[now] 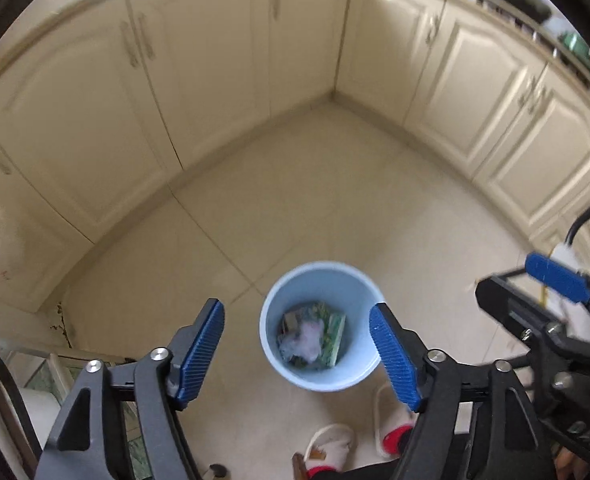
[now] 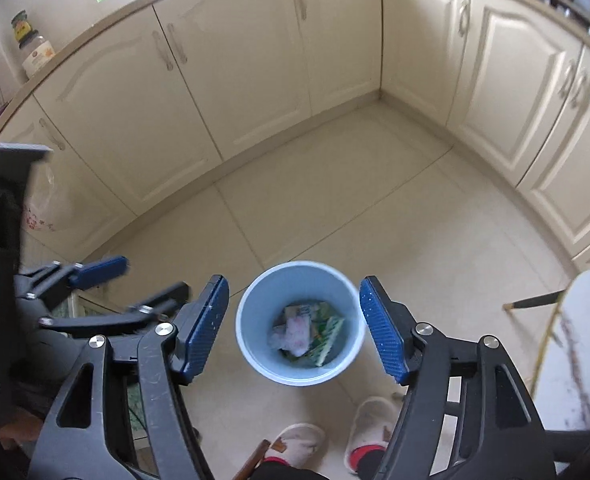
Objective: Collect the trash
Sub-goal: 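Swing both tools back toward the table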
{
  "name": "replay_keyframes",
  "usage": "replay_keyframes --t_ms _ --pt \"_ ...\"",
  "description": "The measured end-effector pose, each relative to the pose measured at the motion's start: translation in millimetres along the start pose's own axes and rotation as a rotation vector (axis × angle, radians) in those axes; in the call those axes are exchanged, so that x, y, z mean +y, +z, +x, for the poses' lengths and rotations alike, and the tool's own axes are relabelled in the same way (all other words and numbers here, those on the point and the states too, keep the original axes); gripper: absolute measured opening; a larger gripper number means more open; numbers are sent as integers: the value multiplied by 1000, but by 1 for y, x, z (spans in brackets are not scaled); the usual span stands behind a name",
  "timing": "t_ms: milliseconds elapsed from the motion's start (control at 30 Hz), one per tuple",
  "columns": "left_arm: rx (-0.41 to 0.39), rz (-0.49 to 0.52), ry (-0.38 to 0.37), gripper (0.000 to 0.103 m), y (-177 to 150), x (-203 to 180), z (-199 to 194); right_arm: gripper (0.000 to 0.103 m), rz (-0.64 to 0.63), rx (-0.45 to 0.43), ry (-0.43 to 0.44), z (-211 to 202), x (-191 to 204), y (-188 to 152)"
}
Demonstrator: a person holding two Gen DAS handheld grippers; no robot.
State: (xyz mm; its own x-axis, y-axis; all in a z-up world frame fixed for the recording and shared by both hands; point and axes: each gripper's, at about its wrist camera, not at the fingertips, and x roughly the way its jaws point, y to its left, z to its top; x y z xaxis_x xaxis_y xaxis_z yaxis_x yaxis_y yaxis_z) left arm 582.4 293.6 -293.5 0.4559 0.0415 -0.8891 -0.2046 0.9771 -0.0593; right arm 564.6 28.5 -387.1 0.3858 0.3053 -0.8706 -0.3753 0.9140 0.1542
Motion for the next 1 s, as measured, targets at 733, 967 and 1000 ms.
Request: replay_keyframes --t_ms 733,967,1000 --pt "-765 101 -6 100 -275 -214 -359 103 4 -641 -266 -353 19 -59" --pt "-945 134 -80 102 -392 -247 -386 103 42 -791 -369 -443 18 -104" --pt "-960 138 -88 102 -403 -251 -389 103 46 -804 -379 -449 17 -108"
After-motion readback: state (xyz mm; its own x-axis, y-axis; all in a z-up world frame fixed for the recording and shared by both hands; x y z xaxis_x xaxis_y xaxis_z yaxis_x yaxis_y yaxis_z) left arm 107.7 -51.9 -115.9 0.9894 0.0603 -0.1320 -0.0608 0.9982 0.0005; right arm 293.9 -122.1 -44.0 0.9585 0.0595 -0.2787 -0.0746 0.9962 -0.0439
